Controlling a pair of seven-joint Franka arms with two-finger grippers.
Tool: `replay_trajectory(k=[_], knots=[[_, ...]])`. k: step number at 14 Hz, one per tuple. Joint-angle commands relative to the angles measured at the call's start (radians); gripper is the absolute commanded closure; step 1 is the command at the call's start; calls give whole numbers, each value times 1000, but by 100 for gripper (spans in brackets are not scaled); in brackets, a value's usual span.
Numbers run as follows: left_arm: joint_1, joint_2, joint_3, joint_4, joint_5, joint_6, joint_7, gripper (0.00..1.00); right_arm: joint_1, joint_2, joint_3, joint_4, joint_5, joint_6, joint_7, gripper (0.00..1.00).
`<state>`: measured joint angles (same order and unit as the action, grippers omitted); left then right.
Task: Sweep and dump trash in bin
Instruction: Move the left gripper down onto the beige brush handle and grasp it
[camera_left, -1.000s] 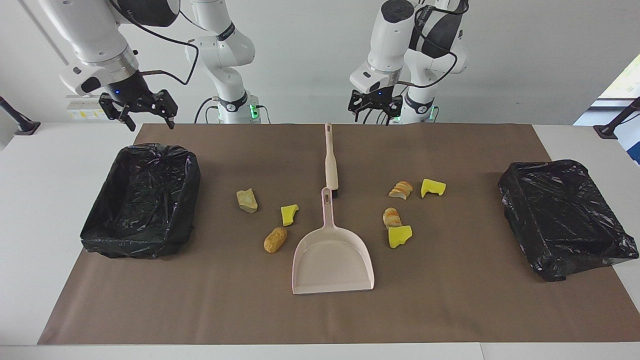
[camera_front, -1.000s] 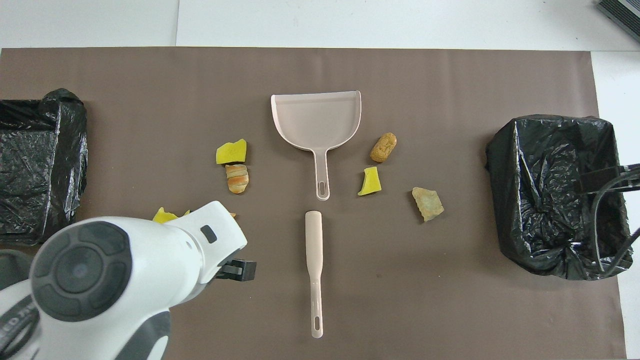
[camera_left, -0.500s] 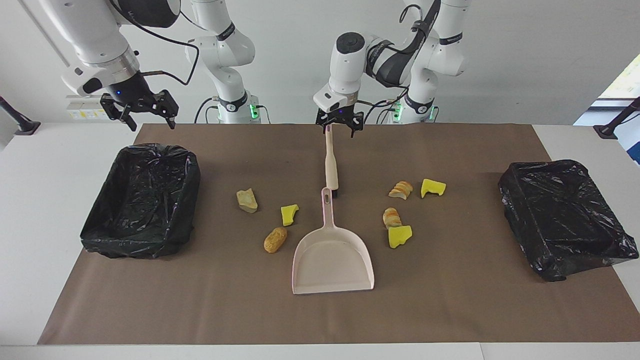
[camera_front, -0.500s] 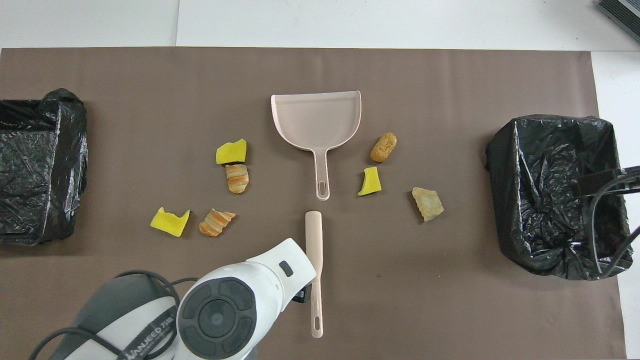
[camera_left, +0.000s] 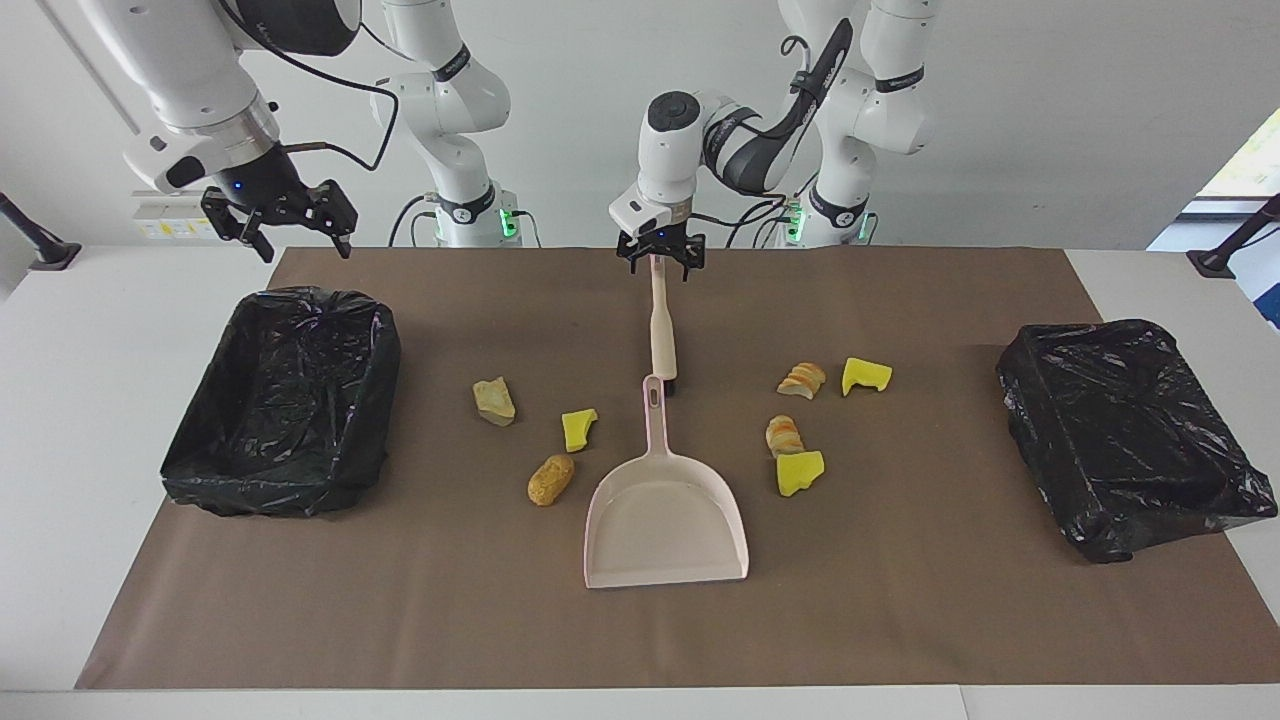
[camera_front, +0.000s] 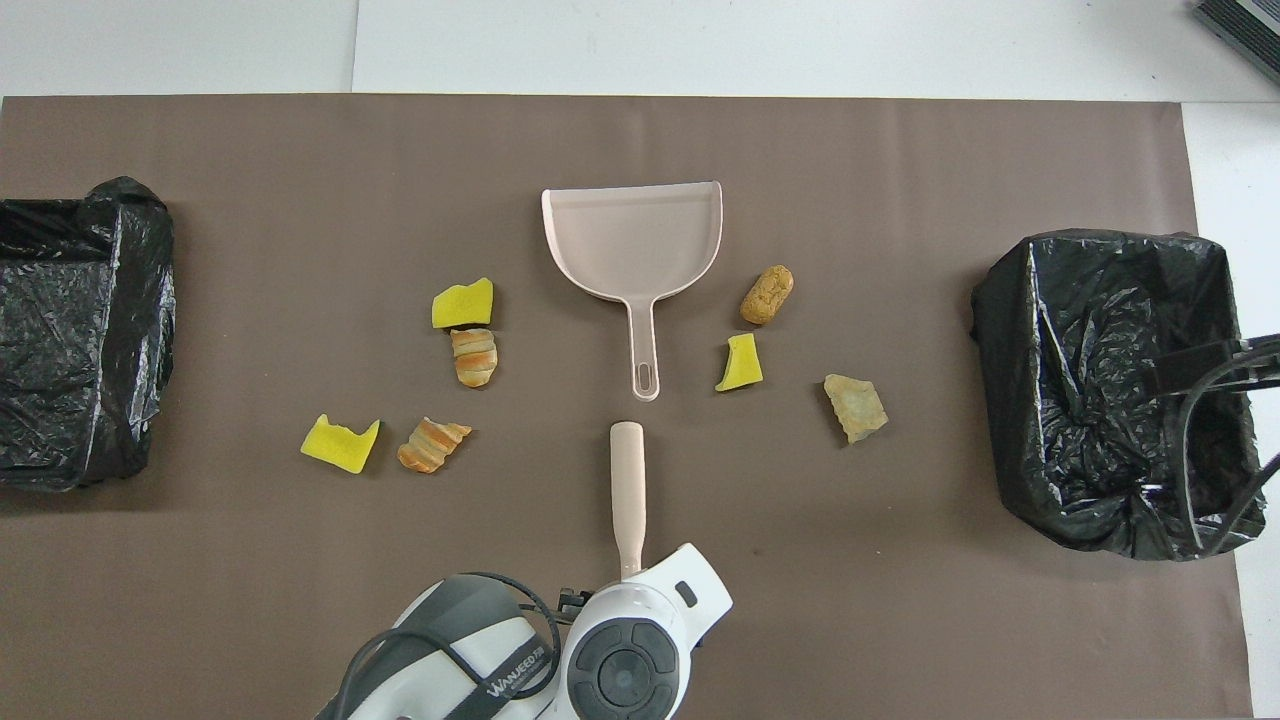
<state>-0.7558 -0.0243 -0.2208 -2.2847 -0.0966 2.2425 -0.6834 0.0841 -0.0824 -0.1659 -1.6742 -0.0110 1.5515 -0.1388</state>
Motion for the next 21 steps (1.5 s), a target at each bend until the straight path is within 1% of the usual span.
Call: replay_trajectory(k=[1, 2, 3, 4, 5, 7, 9, 10, 11, 12, 15, 16, 17, 19, 20, 21], knots=[[-25, -6, 18, -19, -5, 10, -19, 18, -12, -27, 12, -30, -9, 12, 25, 0], [-27, -8, 18, -22, -5, 6, -39, 28, -12, -27, 12, -30, -9, 12, 25, 0], [-27, -9, 18, -25, -5, 6, -48, 35, -12, -27, 12, -30, -9, 12, 25, 0], [-27, -11, 18, -27, -5, 3, -47, 36, -12, -27, 12, -30, -9, 12, 27, 0], [-27, -11, 18, -27, -5, 3, -44, 39, -12, -27, 12, -32, -9, 12, 25, 0], [-28, -12, 18, -30, -5, -9, -42, 41, -12, -27, 12, -32, -9, 12, 25, 0], [-30, -12, 18, -35, -5, -11, -42, 50, -12, -28, 12, -32, -9, 12, 27, 0], [-28, -12, 18, -35, -5, -15, -41, 74, -12, -28, 12, -32, -9, 12, 27, 0], [-28, -12, 18, -35, -5, -20, -41, 93, -12, -28, 12, -32, -9, 12, 27, 0], [-28, -11, 18, -32, -5, -27, -41, 100, -12, -28, 12, -32, -9, 12, 27, 0], [-14, -26, 29, 2, -5, -112, -38, 100, -10, -28, 12, -32, -9, 12, 27, 0], [-7, -31, 31, 28, -3, -150, -39, 100, -12, -28, 12, -32, -9, 15, 25, 0], [13, -25, 31, 39, 1, -176, -41, 100, -9, -22, 16, -30, -10, 16, 27, 0], [82, -25, 32, 40, 6, -181, -44, 100, 14, 1, 17, -22, -21, 12, 47, 0], [142, -32, 31, 44, 8, -182, -38, 100, 23, 10, 17, -9, -27, 6, 82, 0], [197, -34, 31, 59, 11, -195, -36, 100, 61, 25, 17, 22, -33, -10, 121, 0]])
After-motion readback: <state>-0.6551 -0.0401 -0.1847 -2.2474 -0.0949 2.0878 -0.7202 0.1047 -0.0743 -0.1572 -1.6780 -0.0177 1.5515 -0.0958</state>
